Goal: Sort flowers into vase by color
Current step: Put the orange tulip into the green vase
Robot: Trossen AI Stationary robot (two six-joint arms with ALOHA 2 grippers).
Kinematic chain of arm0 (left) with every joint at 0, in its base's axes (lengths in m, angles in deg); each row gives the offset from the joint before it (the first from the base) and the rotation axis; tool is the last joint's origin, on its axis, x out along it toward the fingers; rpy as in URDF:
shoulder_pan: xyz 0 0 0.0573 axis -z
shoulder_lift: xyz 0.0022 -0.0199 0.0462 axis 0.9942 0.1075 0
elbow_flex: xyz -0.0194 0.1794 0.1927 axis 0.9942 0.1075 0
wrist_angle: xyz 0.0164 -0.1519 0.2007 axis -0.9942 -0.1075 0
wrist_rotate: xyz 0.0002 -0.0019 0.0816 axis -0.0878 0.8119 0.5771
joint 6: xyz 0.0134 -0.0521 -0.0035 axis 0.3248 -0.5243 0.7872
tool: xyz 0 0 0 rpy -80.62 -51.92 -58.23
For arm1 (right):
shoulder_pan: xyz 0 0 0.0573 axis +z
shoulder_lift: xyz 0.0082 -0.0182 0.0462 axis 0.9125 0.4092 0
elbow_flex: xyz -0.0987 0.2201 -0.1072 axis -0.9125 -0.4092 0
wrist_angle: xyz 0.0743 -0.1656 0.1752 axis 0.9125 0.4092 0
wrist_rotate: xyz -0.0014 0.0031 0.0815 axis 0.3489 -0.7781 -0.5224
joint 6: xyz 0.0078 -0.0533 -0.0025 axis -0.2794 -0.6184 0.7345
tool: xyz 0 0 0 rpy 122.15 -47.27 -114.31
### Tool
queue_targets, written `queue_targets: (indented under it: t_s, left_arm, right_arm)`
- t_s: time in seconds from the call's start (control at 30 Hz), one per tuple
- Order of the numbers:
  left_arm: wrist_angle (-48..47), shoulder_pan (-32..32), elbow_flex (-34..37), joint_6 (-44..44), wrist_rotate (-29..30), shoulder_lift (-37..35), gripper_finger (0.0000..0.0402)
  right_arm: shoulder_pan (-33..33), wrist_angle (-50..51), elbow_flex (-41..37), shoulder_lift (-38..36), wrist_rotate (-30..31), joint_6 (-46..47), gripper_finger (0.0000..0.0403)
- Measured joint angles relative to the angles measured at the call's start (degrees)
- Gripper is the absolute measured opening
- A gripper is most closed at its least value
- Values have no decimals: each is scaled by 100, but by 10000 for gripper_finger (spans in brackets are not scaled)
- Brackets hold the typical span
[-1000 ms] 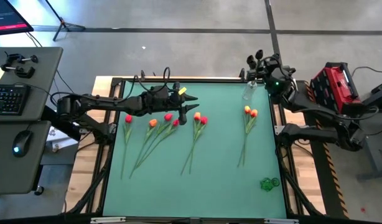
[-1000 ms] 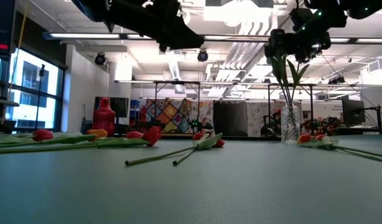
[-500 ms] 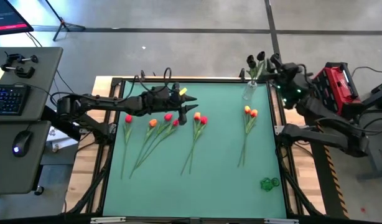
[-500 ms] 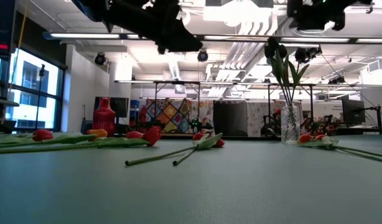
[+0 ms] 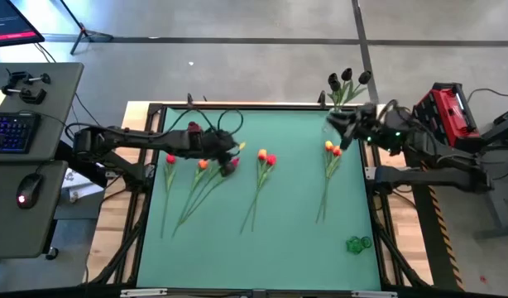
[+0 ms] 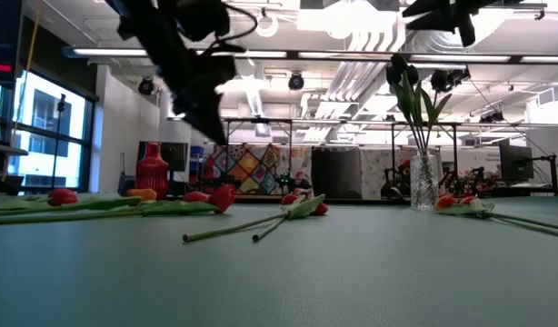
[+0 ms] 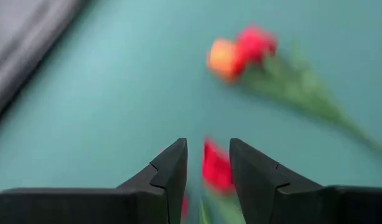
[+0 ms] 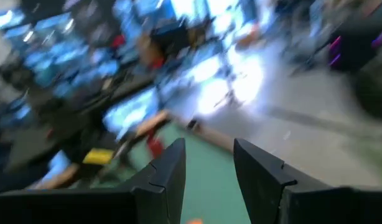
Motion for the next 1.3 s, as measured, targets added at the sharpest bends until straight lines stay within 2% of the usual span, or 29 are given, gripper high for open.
queue_targets:
  t_s: [0.13, 0.3, 0.47, 0.53, 0.7, 0.83, 0.97, 1.07, 1.3]
  left_arm:
    - [-1226, 120, 5, -760, -144, 6, 104]
    - [-1487, 235, 356, -1310, -239, -11, 104]
    - [-1064, 267, 809, -1613, -334, -25, 107]
    - [-477, 267, 979, -1616, -525, -25, 115]
    - [418, 309, 1137, -1555, -675, -25, 137]
    - [1114, 417, 1168, -1326, -603, -25, 143]
    - [1921, 575, 1165, -944, -413, -3, 144]
    - [2355, 665, 1167, -629, -372, 6, 144]
    - [2615, 757, 1173, -114, -129, 6, 144]
  right_arm:
    - [526, 418, -6, 257, -103, 142, 124]
    - [1211, 471, -6, 769, 224, 55, 124]
    - [1839, 746, -6, 1286, 962, 168, 124]
    - [2035, 1013, -6, 1485, 1124, 469, 124]
    - [2509, 1994, -8, 1993, 1359, 1744, 124]
    - [2808, 2895, -10, 2382, 1459, 3270, 124]
    - [2909, 3702, -11, 2649, 1458, 4530, 124]
    - [2761, 3893, -11, 2802, 1458, 5222, 124]
    - [1827, 3986, -11, 3386, 1033, 5194, 123]
